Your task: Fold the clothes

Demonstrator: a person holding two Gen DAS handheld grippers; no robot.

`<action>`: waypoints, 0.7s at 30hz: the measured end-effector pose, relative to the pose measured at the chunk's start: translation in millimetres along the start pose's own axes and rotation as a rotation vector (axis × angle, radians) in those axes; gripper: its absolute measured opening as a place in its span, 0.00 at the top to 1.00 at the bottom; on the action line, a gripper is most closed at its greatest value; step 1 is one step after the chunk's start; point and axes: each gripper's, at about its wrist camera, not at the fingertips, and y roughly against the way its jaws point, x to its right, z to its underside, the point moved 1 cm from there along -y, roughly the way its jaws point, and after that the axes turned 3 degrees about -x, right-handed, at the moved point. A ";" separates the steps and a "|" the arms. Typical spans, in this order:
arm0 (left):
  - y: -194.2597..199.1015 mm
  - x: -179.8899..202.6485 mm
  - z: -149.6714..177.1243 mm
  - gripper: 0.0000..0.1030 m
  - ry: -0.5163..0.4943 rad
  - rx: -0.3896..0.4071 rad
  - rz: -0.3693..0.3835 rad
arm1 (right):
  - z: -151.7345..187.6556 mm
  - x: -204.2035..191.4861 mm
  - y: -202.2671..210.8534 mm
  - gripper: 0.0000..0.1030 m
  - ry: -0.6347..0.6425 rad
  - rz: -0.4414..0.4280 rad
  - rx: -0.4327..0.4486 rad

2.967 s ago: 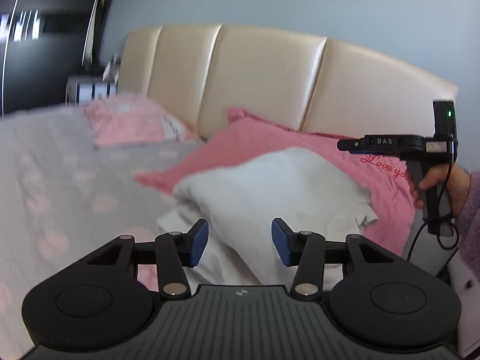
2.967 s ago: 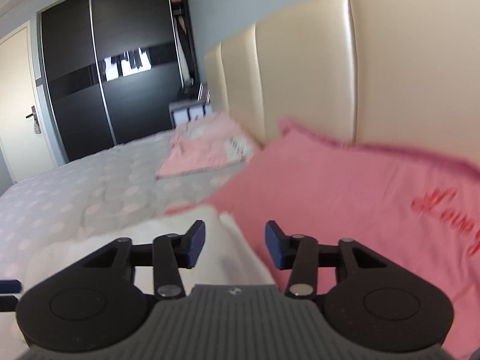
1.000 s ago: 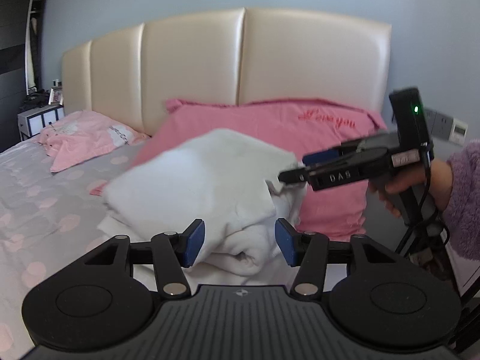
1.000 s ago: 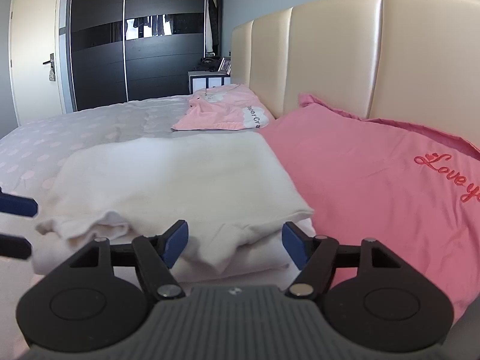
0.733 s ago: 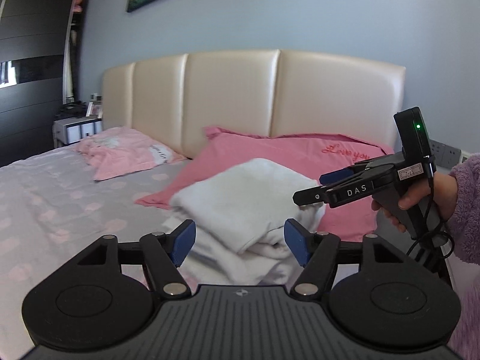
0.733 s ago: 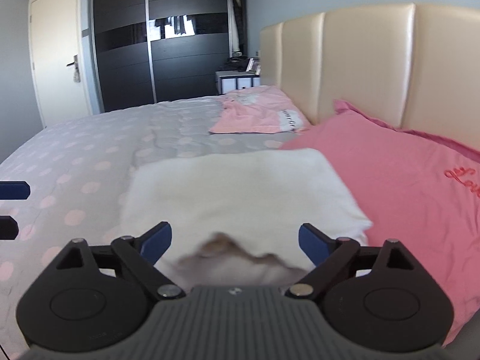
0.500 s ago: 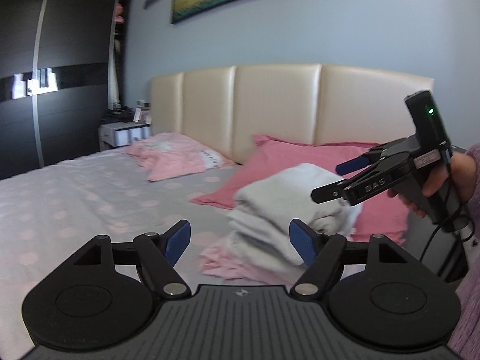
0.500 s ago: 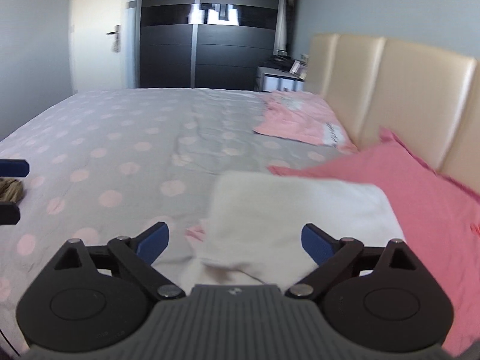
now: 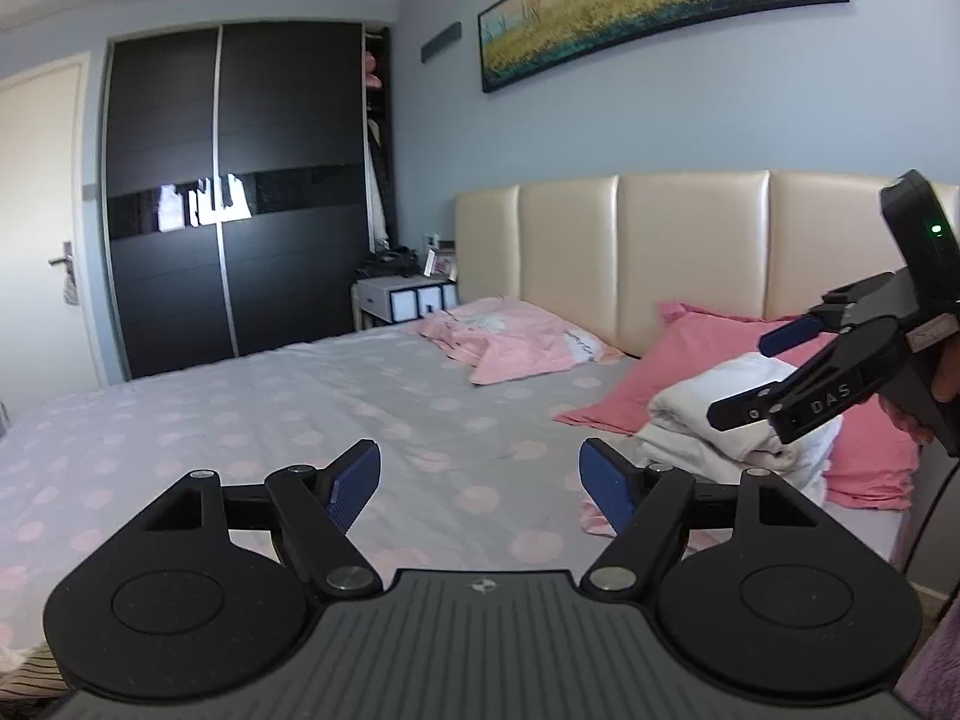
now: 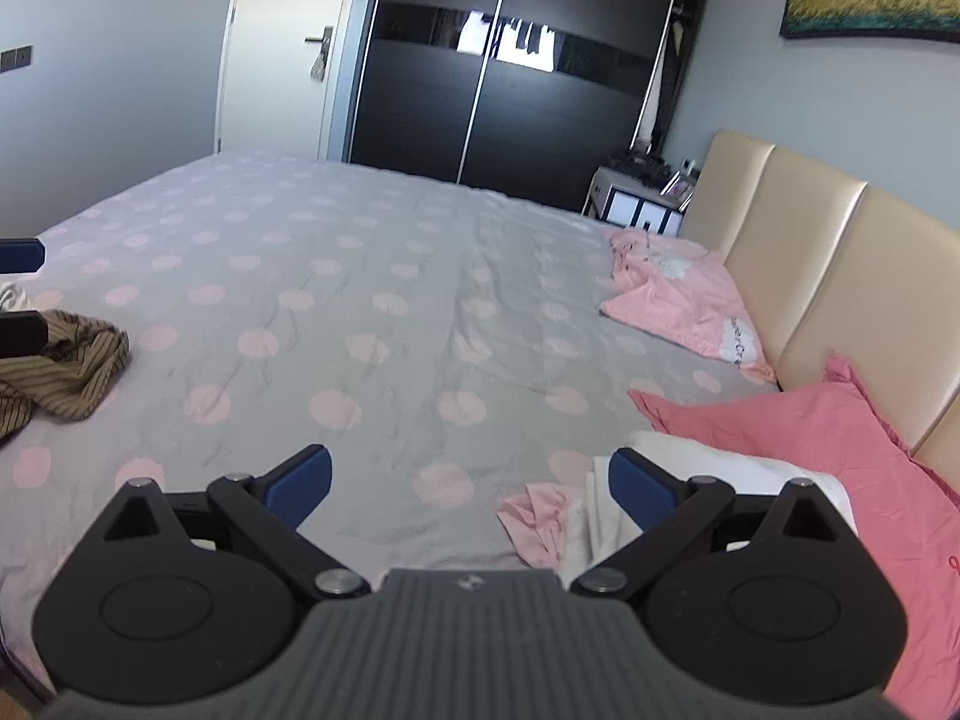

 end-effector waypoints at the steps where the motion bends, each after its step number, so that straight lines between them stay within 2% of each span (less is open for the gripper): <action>1: 3.4 -3.4 1.5 0.30 0.014 0.002 -0.016 | 1.5 -7.6 3.2 0.03 -0.023 -0.005 0.016; 4: 14.0 -14.5 8.0 0.30 0.084 0.016 -0.040 | 8.5 -28.3 9.6 0.03 -0.115 -0.059 0.044; 7: 22.4 -29.2 20.8 0.20 0.180 0.015 -0.089 | 17.3 -50.6 9.5 0.03 -0.187 -0.084 0.052; 12: 29.7 -47.7 50.0 0.18 0.271 0.003 -0.214 | 38.6 -90.4 2.2 0.03 -0.295 -0.077 0.083; 15: 27.5 -54.6 68.4 0.18 0.303 -0.035 -0.271 | 52.5 -113.7 -4.9 0.03 -0.349 -0.072 0.095; 21: 28.6 -66.5 104.1 0.17 0.349 -0.159 -0.370 | 76.4 -163.0 -20.9 0.03 -0.336 -0.032 0.065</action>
